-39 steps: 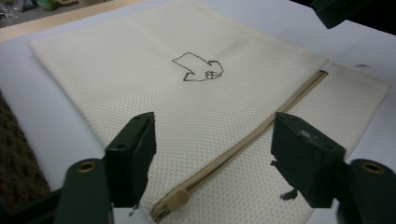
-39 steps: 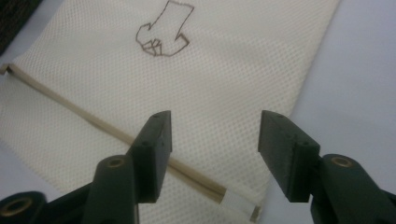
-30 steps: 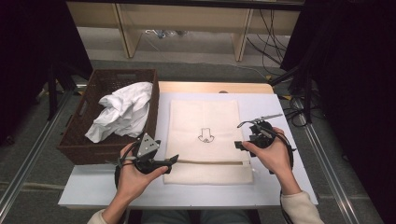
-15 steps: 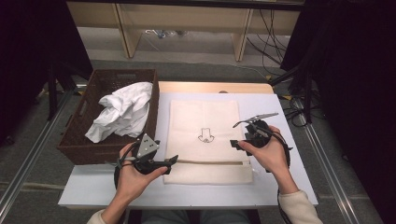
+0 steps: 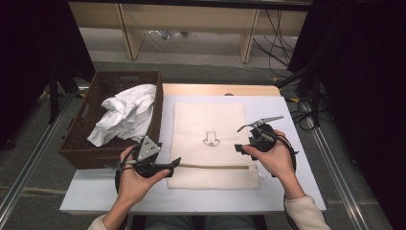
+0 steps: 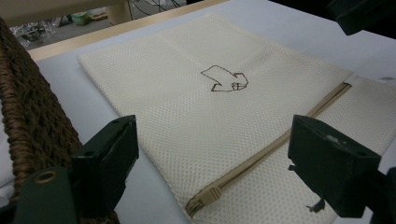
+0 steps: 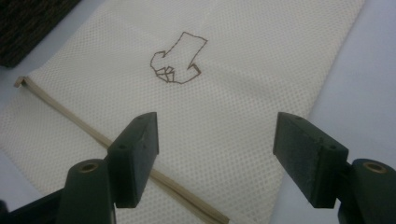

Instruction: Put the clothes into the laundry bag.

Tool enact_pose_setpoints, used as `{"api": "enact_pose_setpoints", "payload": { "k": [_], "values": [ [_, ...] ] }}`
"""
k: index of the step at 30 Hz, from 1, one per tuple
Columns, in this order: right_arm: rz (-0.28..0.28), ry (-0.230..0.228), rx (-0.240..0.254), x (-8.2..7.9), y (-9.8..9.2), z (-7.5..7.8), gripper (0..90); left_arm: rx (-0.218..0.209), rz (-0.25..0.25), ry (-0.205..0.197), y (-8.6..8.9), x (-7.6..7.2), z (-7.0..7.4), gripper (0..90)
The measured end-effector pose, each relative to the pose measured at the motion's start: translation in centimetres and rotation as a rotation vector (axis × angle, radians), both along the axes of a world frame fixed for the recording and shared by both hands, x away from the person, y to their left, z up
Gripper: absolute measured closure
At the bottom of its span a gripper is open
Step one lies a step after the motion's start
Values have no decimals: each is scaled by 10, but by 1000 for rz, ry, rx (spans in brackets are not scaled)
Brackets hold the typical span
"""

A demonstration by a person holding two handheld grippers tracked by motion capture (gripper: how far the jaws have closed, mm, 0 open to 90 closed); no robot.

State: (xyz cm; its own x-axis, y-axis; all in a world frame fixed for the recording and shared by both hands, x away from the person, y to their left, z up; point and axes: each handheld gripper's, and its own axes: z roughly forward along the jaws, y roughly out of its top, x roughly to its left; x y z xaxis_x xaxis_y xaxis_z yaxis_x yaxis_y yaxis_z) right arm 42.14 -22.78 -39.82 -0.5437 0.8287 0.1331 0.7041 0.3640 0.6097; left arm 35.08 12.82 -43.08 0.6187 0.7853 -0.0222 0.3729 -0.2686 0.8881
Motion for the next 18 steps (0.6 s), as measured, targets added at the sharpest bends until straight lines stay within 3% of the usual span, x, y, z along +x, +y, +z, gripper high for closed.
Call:
{"api": "enact_pose_setpoints", "payload": {
  "k": [3,7,8,9,18],
  "values": [
    [19,2,-7,0,2,0,349,-20,3,4,0,1,1,164],
    [30,4,3,0,9,-1,350,-13,4,6,1,1,3,163],
    [25,-5,-15,0,12,-1,351,-18,5,10,0,1,2,164],
    [13,0,6,-2,17,-2,351,-3,4,3,1,1,3,164],
    [107,-10,-36,0,45,-10,345,-17,20,17,2,1,4,166]
  ]
}}
